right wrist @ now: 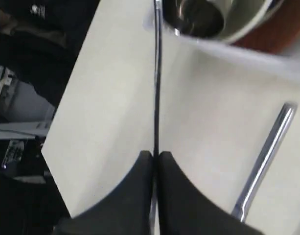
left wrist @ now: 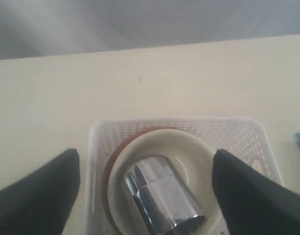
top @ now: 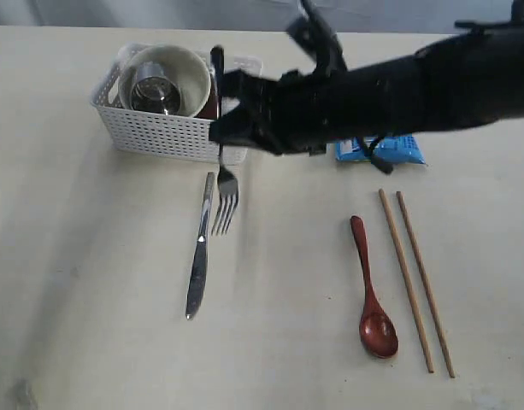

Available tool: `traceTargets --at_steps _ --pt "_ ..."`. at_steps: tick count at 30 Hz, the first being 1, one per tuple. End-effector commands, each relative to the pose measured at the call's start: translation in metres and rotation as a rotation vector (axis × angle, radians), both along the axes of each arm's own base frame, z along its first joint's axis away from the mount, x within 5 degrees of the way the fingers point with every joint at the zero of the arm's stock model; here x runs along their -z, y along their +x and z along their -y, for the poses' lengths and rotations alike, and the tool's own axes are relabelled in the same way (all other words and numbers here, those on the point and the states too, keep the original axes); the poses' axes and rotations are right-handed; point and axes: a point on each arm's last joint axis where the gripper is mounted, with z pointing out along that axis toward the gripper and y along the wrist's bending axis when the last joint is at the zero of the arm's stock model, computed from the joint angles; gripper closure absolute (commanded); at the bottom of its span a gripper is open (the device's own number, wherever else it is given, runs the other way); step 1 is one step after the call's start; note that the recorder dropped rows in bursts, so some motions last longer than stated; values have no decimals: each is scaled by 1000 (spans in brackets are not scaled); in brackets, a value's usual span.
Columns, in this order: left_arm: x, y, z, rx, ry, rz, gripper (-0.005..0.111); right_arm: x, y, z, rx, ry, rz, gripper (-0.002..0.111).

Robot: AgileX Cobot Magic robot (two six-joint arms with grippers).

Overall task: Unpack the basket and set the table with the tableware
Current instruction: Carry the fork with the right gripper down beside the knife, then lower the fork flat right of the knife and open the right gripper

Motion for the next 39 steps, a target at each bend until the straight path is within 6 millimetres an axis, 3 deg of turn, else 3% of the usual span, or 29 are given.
traceTargets --at_steps 1,8,17,22,26,29,39 --pt "8 -5 -2 4 17 11 36 18 -25 -10 -61 -27 -35 109" --pt "12 -6 -2 4 17 10 36 35 -25 -8 32 -95 -129 109" --pt "12 -5 -2 6 21 15 36 45 -36 -17 43 -195 -97 109" --pt "17 -7 -3 10 30 2 36 39 -38 -17 -96 -104 -50 109" --pt "21 -8 -3 10 31 0 36 37 -21 3 -58 -32 -84 109" --pt "20 -8 -3 10 29 9 36 29 -23 4 -143 87 -99 109" --pt "20 -7 -3 9 28 20 36 45 -22 6 -128 39 -119 109"
